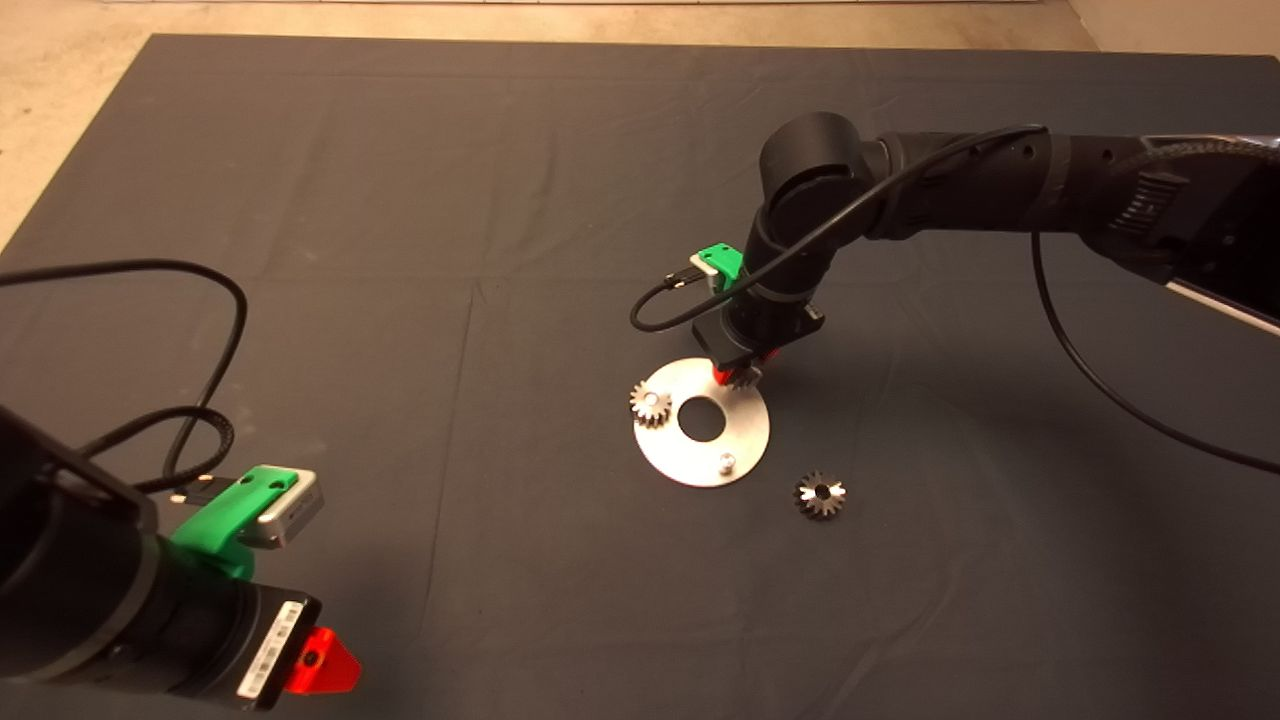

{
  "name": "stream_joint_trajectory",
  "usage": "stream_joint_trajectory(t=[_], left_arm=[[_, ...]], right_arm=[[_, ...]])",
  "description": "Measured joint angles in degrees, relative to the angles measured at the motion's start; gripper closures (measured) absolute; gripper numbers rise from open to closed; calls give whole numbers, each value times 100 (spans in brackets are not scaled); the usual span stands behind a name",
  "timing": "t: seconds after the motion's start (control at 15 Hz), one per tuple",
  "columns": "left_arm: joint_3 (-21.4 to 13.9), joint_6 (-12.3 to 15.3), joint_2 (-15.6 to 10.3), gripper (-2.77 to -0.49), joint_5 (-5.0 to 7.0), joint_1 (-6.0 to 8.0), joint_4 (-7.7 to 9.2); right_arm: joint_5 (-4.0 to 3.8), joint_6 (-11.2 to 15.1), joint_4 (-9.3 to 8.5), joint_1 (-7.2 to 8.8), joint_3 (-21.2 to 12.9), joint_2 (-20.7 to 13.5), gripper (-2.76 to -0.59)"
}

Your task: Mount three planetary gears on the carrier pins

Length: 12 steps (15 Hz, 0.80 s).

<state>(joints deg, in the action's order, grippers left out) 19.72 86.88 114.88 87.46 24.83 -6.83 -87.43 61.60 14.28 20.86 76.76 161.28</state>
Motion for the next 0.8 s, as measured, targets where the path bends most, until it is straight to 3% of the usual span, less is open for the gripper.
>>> stream_joint_trajectory(t=[0.8], left_arm=[[0, 0, -2, -248, -2, 0, 0]], right_arm=[[-9, -5, 11, -68, 9, -3, -108]])
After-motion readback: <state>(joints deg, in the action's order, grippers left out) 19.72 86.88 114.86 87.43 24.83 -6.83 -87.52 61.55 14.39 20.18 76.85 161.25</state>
